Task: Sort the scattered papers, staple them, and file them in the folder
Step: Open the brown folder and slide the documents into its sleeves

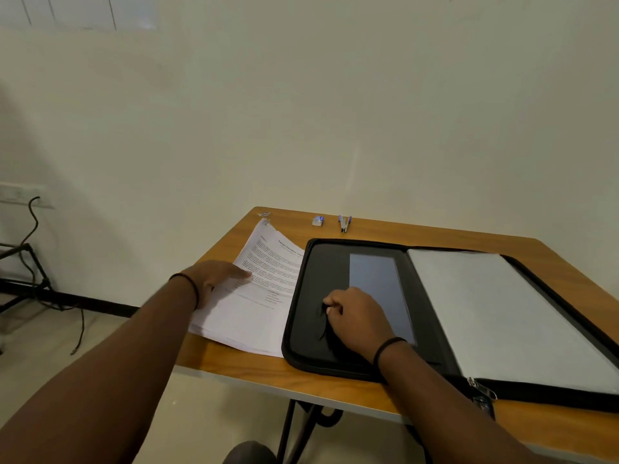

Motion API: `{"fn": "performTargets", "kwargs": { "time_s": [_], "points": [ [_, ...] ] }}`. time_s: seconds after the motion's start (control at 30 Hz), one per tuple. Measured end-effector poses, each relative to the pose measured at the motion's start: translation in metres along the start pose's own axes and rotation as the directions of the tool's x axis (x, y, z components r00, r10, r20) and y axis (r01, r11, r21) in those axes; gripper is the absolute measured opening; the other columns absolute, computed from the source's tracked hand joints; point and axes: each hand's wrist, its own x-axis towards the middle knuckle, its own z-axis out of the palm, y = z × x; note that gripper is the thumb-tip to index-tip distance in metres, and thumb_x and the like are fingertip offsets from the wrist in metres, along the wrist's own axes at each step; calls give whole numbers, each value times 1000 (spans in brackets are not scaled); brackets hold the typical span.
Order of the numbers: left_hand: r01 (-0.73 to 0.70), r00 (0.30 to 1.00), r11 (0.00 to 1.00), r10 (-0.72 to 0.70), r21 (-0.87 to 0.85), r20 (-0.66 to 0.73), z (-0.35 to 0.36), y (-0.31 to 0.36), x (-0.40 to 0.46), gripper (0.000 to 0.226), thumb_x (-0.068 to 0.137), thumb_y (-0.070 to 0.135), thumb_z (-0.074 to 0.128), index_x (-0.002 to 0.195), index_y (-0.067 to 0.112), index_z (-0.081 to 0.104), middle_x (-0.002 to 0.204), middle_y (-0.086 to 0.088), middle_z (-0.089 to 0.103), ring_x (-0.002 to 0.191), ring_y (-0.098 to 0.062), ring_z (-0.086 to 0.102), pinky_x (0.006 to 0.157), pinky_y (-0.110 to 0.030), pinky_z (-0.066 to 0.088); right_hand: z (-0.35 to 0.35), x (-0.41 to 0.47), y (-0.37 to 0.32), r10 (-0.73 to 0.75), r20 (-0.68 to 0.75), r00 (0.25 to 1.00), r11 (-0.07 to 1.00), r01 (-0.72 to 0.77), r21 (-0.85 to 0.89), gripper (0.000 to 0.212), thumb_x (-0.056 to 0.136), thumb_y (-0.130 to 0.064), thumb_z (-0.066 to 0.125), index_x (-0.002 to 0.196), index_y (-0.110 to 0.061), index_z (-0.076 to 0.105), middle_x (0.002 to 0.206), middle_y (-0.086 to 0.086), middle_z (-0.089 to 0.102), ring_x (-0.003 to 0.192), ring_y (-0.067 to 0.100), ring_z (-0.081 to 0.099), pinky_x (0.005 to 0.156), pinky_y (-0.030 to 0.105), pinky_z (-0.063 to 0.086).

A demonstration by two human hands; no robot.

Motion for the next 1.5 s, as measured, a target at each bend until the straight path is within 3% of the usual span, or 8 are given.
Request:
{"fn": "performTargets", "kwargs": {
  "time_s": [0.2, 0.6, 0.73, 0.77, 0.8, 0.9, 1.03, 1.5],
  "points": [
    [-23, 985, 998, 33, -65, 167, 6, 16, -11, 21, 97, 17, 58, 115, 8, 62, 93, -17, 76, 85, -36, 70, 78, -44, 58, 3, 0, -1, -25, -21, 999, 1000, 25, -6, 25, 99, -20, 50, 112, -23, 71, 109, 4, 64, 97, 19, 60, 85, 26, 50],
    [-199, 971, 980, 201, 31, -131, -24, 44, -43, 16, 92, 11, 68, 102, -2, 69, 100, -20, 72, 89, -37, 68, 76, -40, 56, -15, 14, -4, 137, 15, 990, 984, -138, 116, 22, 98, -26, 52, 86, -15, 67, 90, -1, 67, 85, 15, 61, 82, 32, 53],
    [-251, 968, 940, 242, -232, -66, -62, 39, -80, 35, 90, 12, 66, 123, 0, 64, 117, -23, 70, 113, -43, 64, 101, -53, 48, -23, 17, -25, 185, 92, 978, 949, -202, 243, 47, 100, -48, 47, 72, -10, 50, 73, 5, 53, 66, 18, 51, 67, 31, 45],
    [-257, 965, 914, 260, -313, -35, -68, 37, -85, 41, 87, 14, 66, 127, 3, 62, 121, -22, 68, 117, -43, 62, 104, -55, 46, -27, 16, -33, 209, 125, 970, 890, -242, 386, 45, 98, -55, 46, 78, -18, 30, 76, 6, 54, 68, 19, 53, 66, 32, 46],
    [-256, 963, 893, 268, -370, -19, -70, 36, -91, 45, 84, 16, 67, 128, 5, 62, 123, -21, 68, 117, -42, 62, 102, -55, 48, -33, 15, -41, 244, 185, 952, 772, -306, 557, 62, 95, -62, 46, 117, -4, 55, 83, 6, 60, 73, 20, 59, 67, 32, 49],
    [-256, 942, 832, 328, -493, 65, -51, 38, -105, 42, 86, 17, 63, 127, 7, 63, 123, -18, 69, 103, -37, 69, 88, -52, 57, -49, 17, -51, 161, 336, 928, 400, -373, 837, 54, 89, -69, 50, 116, -24, 64, 108, 4, 74, 98, 25, 71, 85, 40, 58],
    [-327, 882, 777, 455, -537, 121, 4, 39, -106, 43, 91, 10, 56, 135, 7, 58, 128, -20, 65, 113, -40, 65, 92, -50, 56, -58, 16, -37, 152, 203, 967, 216, -233, 948, 36, 94, -40, 64, 122, -18, 67, 114, 5, 74, 103, 25, 71, 93, 45, 55],
    [-373, 837, 733, 530, -568, 135, 136, 56, -22, 33, 98, 19, 62, 128, 5, 61, 127, -12, 67, 114, -29, 66, 98, -41, 54, -98, 19, 60, 486, -125, 865, 731, -324, 601, 17, 92, -27, 62, 95, -10, 63, 86, 2, 67, 75, 18, 63, 59, 27, 46]
  ]
}}
